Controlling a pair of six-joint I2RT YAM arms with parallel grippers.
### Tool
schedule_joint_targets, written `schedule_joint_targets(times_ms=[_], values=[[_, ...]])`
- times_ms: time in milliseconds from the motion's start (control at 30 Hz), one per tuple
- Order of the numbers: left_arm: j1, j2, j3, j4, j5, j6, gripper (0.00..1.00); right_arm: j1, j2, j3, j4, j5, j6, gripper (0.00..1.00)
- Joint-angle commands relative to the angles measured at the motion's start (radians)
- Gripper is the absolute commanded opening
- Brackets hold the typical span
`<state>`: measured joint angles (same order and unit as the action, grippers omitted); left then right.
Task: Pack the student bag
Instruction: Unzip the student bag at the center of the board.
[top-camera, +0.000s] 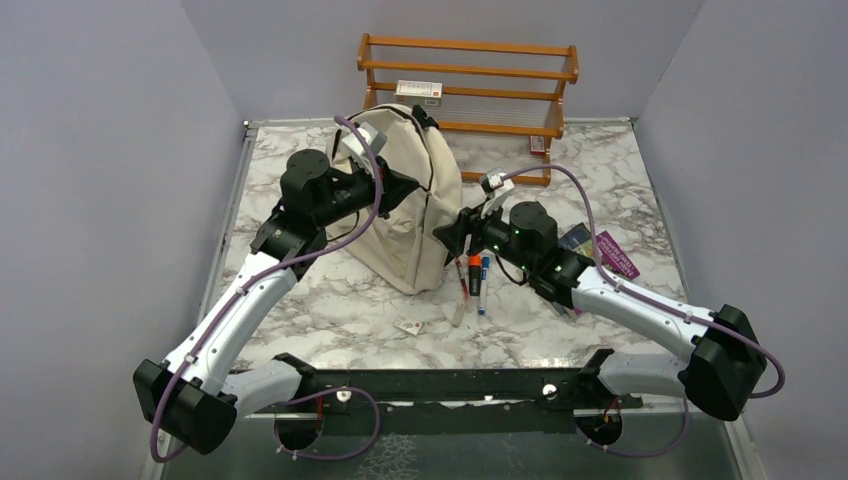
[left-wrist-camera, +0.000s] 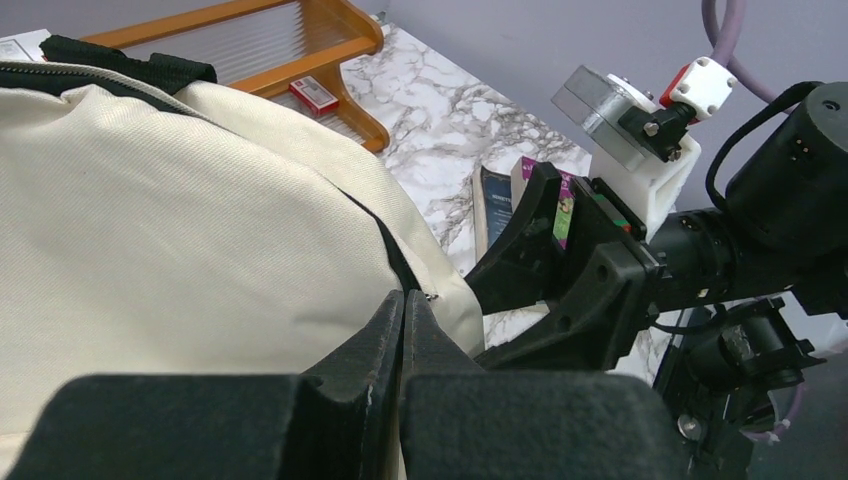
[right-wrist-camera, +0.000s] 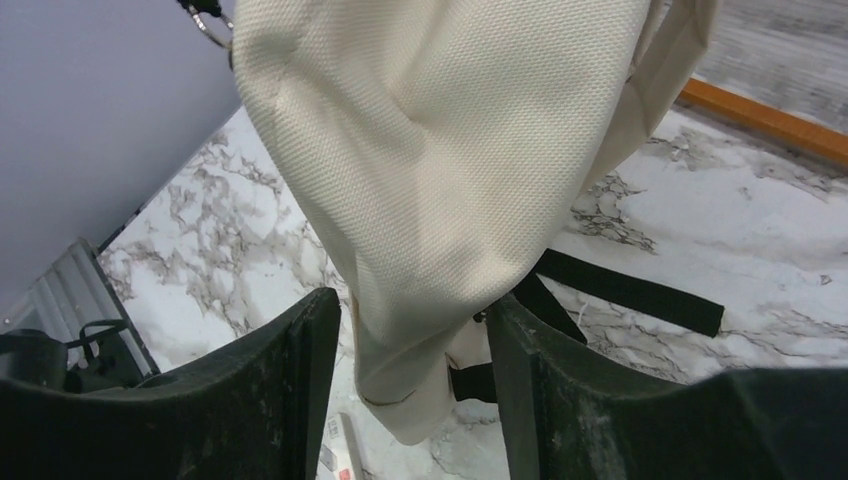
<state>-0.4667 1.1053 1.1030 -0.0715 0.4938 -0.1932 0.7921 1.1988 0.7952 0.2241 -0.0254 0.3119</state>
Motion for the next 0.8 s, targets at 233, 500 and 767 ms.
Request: schedule_joint_targets(times_ms=[233,500,767], values=[[0.002,-0.047,-0.016,-0.067,0.036,0.041,0.00,0.005,-0.006,-0.001,0.149,-0.043,-0.162,0.10],[0.002,-0.065,-0.079,-0.114,0.124,0.049,0.00,0.004,-0.036,-0.012,0.187,-0.098,-0.275,0.01],[0.003,-0.102,-0.141,-0.117,0.157,0.062,0.00,0.003,-0.031,0.018,0.196,-0.142,-0.431,0.00]])
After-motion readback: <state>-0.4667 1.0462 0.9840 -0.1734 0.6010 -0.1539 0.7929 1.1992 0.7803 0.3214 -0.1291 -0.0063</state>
